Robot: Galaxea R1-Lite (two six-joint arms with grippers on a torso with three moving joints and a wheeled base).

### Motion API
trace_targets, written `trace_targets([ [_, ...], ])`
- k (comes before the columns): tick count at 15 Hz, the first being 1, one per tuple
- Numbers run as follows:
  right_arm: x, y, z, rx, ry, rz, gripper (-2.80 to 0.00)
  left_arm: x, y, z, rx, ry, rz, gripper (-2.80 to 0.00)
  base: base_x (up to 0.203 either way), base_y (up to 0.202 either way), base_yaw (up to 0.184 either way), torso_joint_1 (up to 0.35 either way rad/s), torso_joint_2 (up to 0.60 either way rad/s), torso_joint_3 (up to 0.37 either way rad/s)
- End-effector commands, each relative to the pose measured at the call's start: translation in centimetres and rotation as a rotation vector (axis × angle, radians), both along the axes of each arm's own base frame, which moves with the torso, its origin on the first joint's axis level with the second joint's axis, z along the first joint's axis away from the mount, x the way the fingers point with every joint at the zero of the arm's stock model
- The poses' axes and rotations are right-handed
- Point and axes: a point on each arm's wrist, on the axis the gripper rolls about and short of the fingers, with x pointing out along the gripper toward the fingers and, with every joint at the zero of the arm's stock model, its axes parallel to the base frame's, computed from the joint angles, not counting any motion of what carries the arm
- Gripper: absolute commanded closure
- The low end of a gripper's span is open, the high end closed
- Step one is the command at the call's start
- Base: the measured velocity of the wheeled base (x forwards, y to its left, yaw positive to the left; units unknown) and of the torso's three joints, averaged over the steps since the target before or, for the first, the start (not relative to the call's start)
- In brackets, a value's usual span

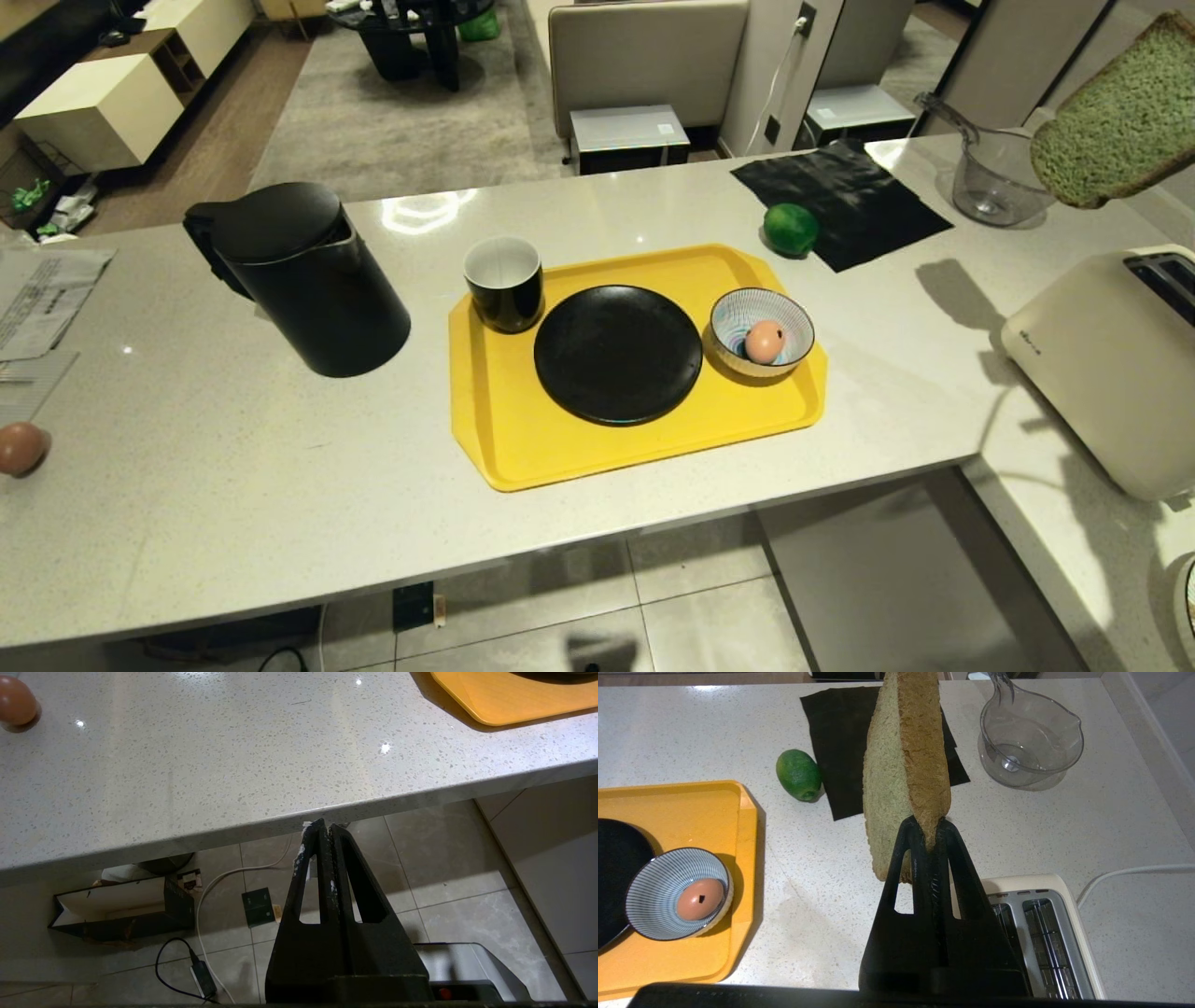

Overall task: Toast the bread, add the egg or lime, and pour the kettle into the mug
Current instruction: Put the bread slices in the toaster

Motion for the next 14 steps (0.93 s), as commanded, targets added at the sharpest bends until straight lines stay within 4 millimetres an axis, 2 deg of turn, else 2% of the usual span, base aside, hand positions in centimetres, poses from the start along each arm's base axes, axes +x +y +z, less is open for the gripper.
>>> trace_targets([
  [1, -0.44, 0.19, 0.05, -0.002, -0.003, 0.005, 0.0, 0.0, 0.0, 0.0, 0.001, -0.001, 0.001, 0.0, 0.0, 0.0, 0.0, 0.0, 0.0, 0.0],
  [14, -0.87, 0.41, -0.16, 0.001, 0.001, 0.023, 0.0, 0.0, 0.0, 0.0, 0.001, -0.001, 0.001, 0.0, 0.0, 0.0, 0.0, 0.0, 0.0, 0.0],
])
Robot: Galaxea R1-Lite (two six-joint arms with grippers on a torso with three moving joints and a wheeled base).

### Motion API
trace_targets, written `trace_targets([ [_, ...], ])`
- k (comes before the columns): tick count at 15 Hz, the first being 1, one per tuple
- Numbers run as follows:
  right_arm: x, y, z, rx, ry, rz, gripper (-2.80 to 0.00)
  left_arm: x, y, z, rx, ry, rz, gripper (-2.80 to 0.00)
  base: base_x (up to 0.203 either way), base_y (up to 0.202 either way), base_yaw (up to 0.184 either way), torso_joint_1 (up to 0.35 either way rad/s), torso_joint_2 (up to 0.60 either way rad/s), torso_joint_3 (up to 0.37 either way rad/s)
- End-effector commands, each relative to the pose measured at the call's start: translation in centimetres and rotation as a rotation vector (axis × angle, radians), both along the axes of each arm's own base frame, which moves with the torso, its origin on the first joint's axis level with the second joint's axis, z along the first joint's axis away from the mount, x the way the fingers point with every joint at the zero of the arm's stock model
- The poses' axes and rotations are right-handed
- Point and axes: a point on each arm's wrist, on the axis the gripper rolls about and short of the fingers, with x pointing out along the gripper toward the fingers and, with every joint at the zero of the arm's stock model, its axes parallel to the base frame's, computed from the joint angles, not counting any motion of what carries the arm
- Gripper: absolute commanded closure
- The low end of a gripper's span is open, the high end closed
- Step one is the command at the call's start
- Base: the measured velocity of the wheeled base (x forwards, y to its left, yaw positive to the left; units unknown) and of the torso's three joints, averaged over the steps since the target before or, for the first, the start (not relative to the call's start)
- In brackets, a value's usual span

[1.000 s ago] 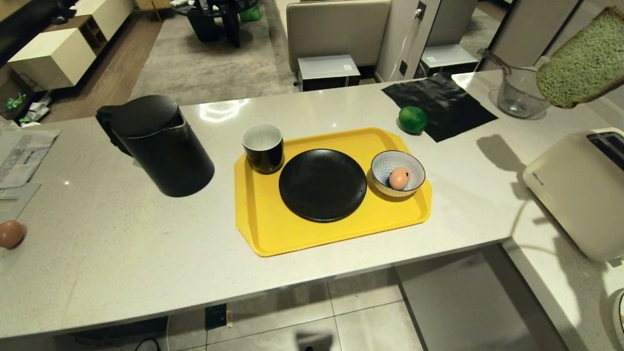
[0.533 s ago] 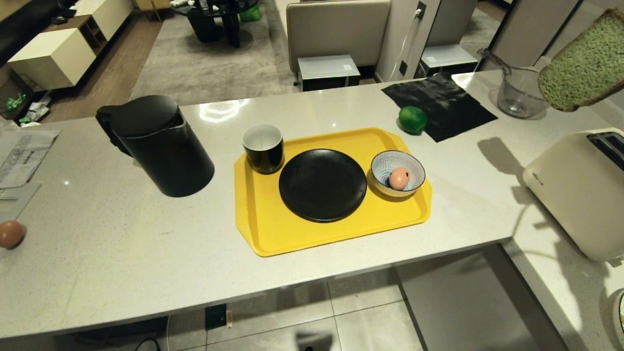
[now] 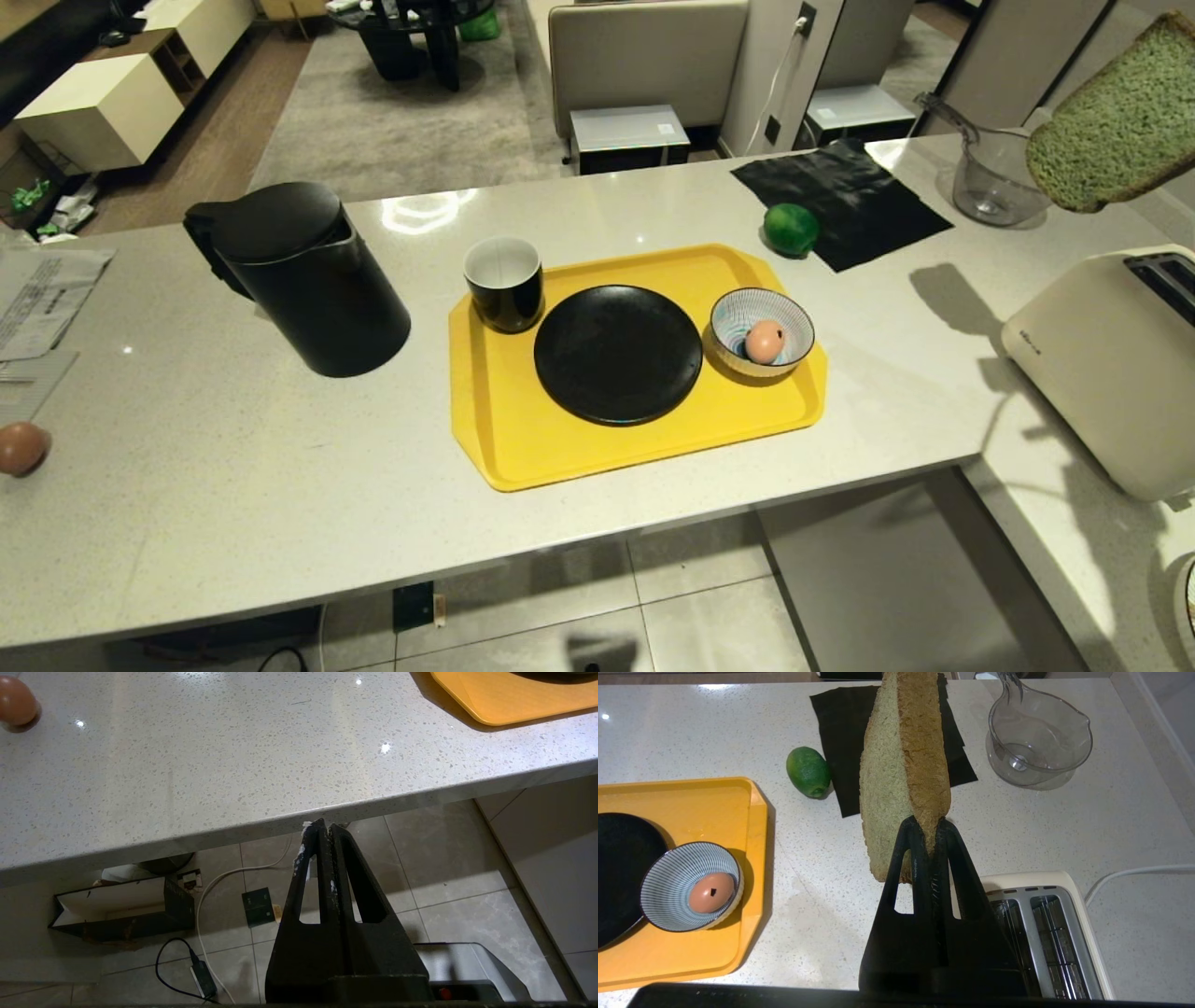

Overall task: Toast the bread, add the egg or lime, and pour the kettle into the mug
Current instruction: Put the bread slices in the toaster

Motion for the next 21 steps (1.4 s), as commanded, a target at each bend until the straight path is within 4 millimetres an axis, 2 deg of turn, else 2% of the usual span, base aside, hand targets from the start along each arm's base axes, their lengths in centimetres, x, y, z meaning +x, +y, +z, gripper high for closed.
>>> trace_targets([
  [1, -0.19, 0.09, -0.02, -0.001, 0.0, 0.004, 0.0, 0.0, 0.0, 0.0, 0.0, -0.001, 0.001, 0.0, 0.0, 0.0, 0.0, 0.0, 0.0, 0.0],
  [12, -0.28, 0.15, 0.01, -0.001, -0.002, 0.017, 0.0, 0.0, 0.0, 0.0, 0.0, -0.001, 0.001, 0.0, 0.0, 0.0, 0.0, 0.0, 0.0, 0.0],
  [21, -0.22, 0.13, -0.06, 0.003, 0.0, 0.017, 0.0, 0.0, 0.0, 0.0, 0.0, -0.001, 0.001, 0.0, 0.003, 0.009, -0.159, 0.004, 0.0, 0.003],
])
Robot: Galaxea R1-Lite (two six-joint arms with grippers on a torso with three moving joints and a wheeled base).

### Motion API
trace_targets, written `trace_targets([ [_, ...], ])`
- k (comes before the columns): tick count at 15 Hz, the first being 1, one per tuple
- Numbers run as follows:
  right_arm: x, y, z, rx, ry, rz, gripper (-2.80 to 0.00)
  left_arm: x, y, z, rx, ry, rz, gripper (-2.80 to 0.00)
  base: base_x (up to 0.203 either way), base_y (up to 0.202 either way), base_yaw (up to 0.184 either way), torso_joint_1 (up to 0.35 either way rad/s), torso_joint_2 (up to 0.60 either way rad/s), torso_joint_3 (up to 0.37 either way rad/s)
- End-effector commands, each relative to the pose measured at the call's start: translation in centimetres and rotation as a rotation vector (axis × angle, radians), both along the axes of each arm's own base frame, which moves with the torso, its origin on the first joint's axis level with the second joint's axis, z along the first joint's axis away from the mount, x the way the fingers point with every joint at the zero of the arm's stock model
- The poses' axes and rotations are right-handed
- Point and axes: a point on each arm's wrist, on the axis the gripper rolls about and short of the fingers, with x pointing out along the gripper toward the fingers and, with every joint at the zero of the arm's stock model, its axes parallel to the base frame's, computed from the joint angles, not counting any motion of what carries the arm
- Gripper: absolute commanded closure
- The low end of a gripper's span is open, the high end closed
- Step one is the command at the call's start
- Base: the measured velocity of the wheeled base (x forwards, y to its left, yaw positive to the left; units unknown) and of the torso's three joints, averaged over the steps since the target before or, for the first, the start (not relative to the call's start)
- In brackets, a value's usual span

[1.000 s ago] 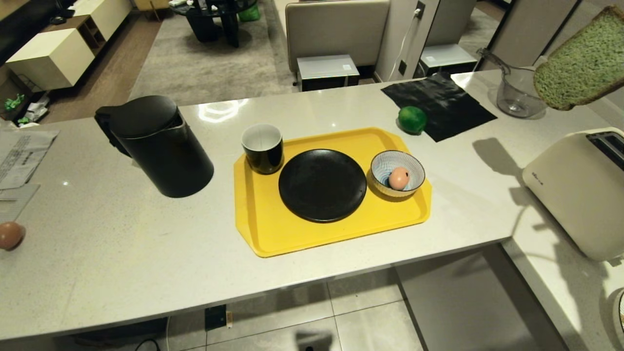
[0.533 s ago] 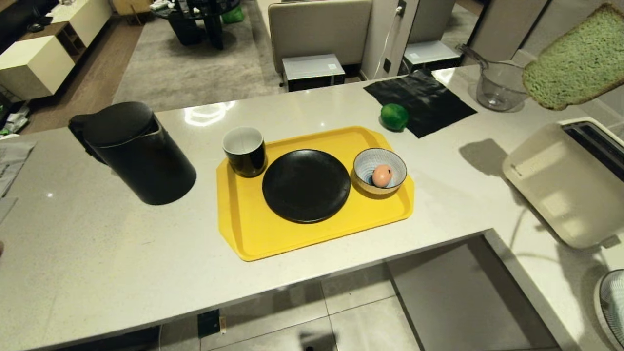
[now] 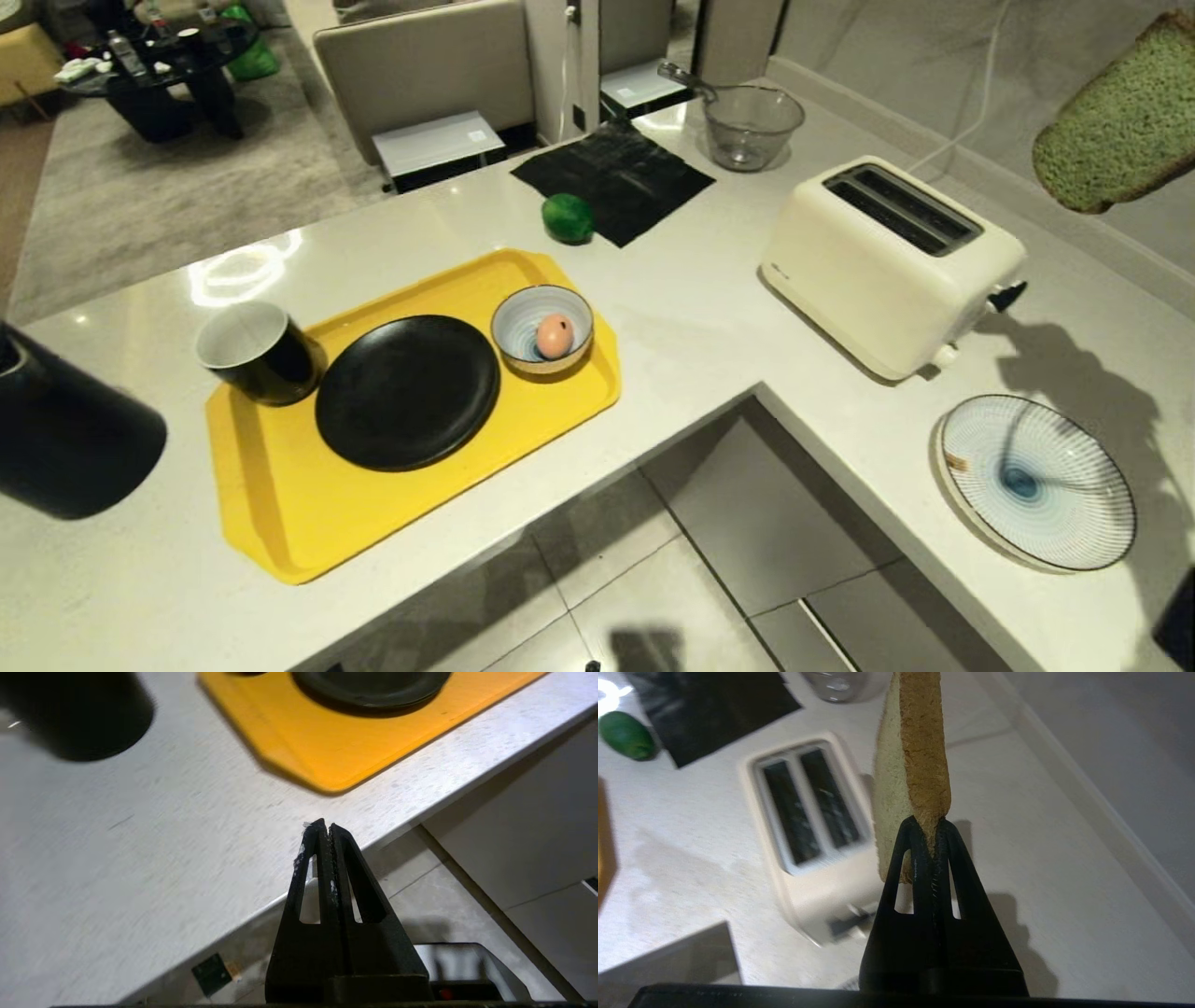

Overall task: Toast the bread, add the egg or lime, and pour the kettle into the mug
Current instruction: Put the bread slices in the toaster

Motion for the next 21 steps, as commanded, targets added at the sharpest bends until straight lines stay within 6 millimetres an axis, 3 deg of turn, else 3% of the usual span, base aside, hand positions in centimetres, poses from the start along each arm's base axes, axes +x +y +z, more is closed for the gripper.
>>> trace_targets([
  [1, 0.1, 0.0, -0.1, 0.001, 0.003, 0.003, 0.0, 0.0, 0.0, 0.0, 0.0, 0.001, 0.001, 0.0, -0.001, 0.009, -0.172, 0.004, -0.01, 0.002],
  [7, 0.1, 0.1, 0.0, -0.003, 0.001, 0.051, 0.0, 0.0, 0.0, 0.0, 0.0, -0.001, 0.001, 0.0, 0.0, 0.006, -0.143, 0.0, 0.0, 0.003],
  [13, 0.7, 0.7, 1.2, -0.075, -0.045, 0.228, 0.0, 0.0, 0.0, 0.0, 0.0, -0.001, 0.001, 0.0, 0.0, 0.0, 0.0, 0.0, 0.0, 0.0],
  [18, 4.1, 1.5, 3.6, -0.138, -0.124, 0.301, 0.0, 0.0, 0.0, 0.0, 0.0, -0.001, 0.001, 0.0, 0.0, 0.0, 0.0, 0.0, 0.0, 0.0],
  [21, 6.8, 2.6, 3.6, -0.208, -0.148, 0.352, 0.0, 0.0, 0.0, 0.0, 0.0, -0.001, 0.001, 0.0, 0.0, 0.0, 0.0, 0.0, 0.0, 0.0],
])
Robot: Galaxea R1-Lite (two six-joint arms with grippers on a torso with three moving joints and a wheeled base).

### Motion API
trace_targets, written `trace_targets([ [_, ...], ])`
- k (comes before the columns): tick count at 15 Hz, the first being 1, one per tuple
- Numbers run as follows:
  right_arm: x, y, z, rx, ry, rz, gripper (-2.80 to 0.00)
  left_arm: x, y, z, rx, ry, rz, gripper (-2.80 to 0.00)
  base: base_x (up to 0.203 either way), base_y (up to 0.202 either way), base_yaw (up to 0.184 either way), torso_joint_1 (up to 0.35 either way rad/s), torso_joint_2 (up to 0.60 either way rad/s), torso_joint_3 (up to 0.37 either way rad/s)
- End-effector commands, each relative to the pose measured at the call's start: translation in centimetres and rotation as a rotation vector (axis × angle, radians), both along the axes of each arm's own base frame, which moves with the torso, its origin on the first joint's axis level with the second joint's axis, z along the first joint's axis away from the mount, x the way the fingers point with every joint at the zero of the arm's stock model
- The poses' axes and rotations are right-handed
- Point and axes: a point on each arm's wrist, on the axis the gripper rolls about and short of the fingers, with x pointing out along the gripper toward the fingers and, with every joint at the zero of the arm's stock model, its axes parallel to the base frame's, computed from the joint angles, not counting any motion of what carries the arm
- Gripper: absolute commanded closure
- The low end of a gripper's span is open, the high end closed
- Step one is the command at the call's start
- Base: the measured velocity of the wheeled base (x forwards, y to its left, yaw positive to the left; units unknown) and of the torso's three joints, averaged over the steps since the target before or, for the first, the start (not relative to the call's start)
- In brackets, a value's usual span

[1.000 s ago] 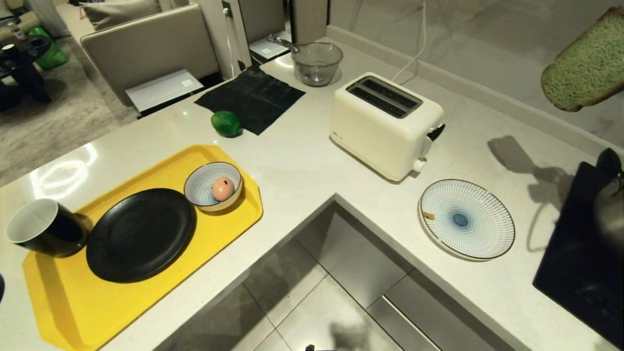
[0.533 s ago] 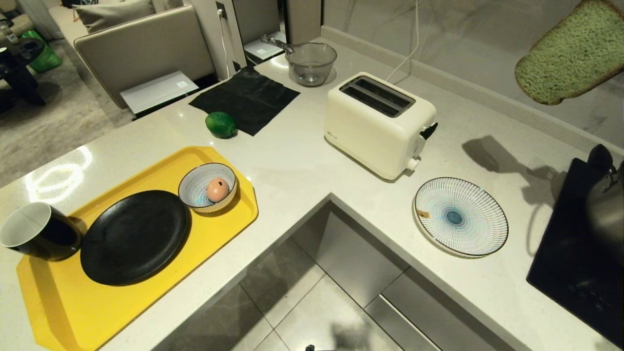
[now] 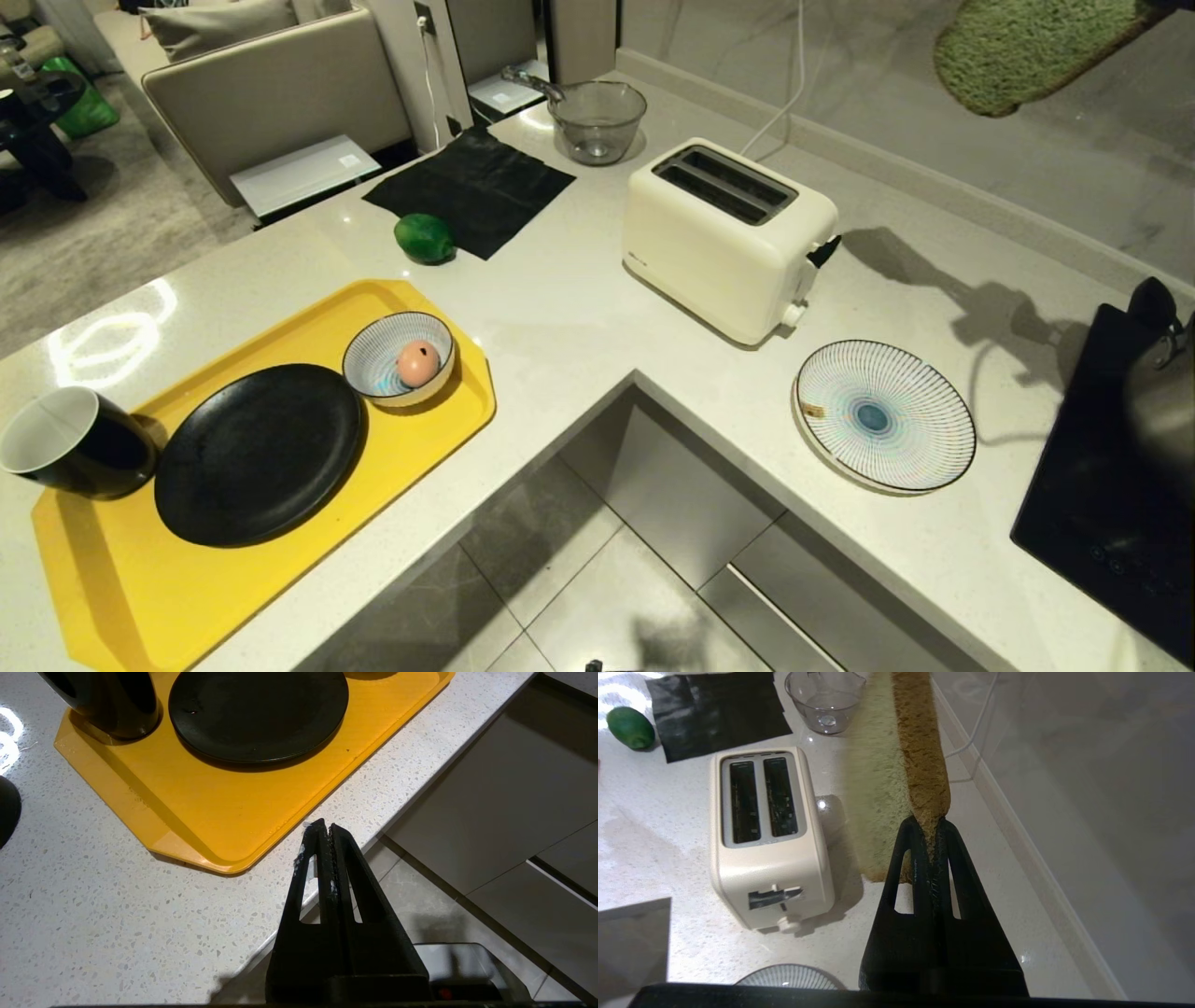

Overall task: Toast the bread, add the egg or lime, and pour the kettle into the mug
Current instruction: Put the bread slices in the toaster

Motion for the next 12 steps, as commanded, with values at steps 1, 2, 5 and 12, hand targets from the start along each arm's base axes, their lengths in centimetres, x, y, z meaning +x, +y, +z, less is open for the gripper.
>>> trace_targets([
  [1, 3.2, 0.9, -1.0, -0.032, 0.014, 0.034, 0.0, 0.0, 0.0, 0.0, 0.0, 0.0, 0.001, 0.0, 0.0, 0.0, 0.0, 0.0, 0.0, 0.0],
  [2, 3.8, 1.4, -1.1, -0.042, 0.012, 0.041, 0.0, 0.0, 0.0, 0.0, 0.0, -0.001, 0.001, 0.0, 0.0, 0.0, 0.0, 0.0, 0.0, 0.0],
  [5, 5.3, 2.7, -1.3, -0.053, 0.006, 0.055, 0.0, 0.0, 0.0, 0.0, 0.0, -0.001, 0.001, 0.0, 0.0, 0.0, 0.0, 0.0, 0.0, 0.0],
  [12, 7.1, 6.0, -2.3, -0.075, 0.016, 0.115, 0.0, 0.0, 0.0, 0.0, 0.0, -0.001, 0.001, 0.0, 0.0, 0.0, 0.0, 0.0, 0.0, 0.0],
])
